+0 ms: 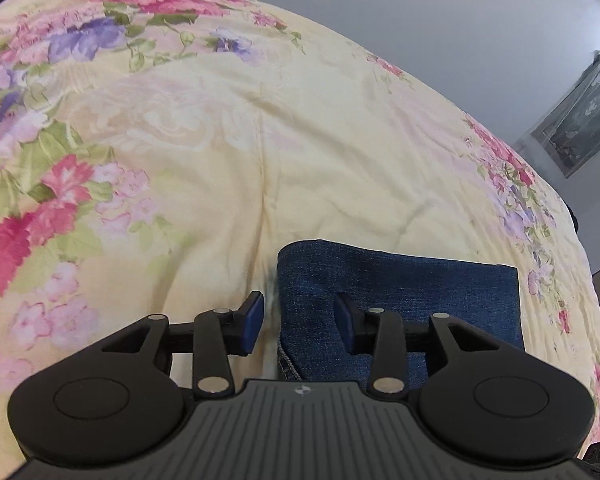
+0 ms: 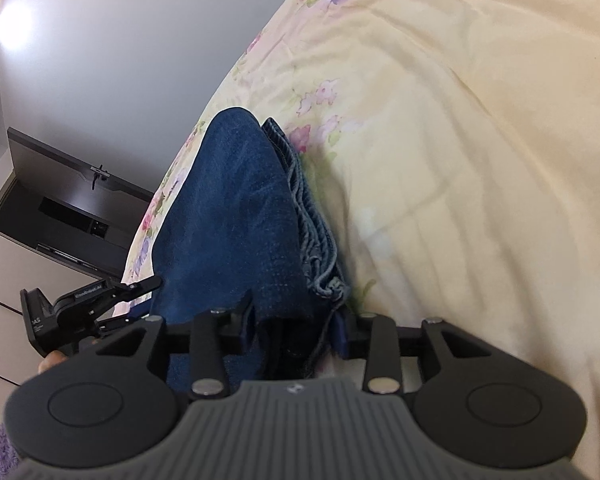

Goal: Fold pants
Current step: 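Open both grippers and lift them away from the folded jeans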

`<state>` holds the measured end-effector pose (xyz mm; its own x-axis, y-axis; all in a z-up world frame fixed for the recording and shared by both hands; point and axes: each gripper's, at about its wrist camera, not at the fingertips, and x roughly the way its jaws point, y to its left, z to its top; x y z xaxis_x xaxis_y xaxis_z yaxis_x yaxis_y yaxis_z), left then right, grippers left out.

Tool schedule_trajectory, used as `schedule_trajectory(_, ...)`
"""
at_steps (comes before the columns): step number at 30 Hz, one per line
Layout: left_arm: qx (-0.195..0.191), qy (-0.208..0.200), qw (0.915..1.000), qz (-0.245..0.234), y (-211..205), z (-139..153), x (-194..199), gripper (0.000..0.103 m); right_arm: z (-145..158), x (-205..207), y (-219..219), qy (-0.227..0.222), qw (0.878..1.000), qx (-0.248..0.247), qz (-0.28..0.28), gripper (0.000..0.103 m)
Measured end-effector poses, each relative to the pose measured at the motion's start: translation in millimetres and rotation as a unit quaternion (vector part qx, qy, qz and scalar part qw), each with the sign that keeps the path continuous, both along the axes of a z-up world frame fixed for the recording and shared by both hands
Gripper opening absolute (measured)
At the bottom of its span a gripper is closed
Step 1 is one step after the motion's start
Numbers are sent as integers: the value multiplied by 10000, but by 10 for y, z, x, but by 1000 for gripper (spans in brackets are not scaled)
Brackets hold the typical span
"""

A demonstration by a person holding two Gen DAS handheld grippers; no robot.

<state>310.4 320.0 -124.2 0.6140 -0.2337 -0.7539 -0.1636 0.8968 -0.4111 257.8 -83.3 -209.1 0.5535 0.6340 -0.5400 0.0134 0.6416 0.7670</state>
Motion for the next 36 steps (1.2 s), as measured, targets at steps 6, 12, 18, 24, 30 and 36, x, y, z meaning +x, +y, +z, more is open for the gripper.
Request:
schedule_trajectory(6,381,-278,9989,-49,-192,553,-332,43,275,-84,-16,-12,9985,-533,110,38)
schedule_trajectory(12,813,-759,9936,-173,-525,1313,-687,43,705,-339,-204,-372,9968,-697,99,39)
schedule_trajectory(18,1596,-1181,9794,-359,-922,2203,-1207,46,1365,-565,-190,-1043,9887,-1014,370,41)
schedule_trajectory(24,2241,-1444,9632,-349,-1246,2593,-1896,57,2088,-1124,-148,-2129,9584,-1759,720,57)
schedule_trajectory(30,3142,-1533,9365,-253,-1581,2512,-2512,71,2418,-1713,-75,-2942,9241,-2253,930,71)
schedule_trajectory(36,3258,-1456,9339,207,-1783,2055,-2821,81,2340,-2166,30,-3228,9108,-2434,841,78)
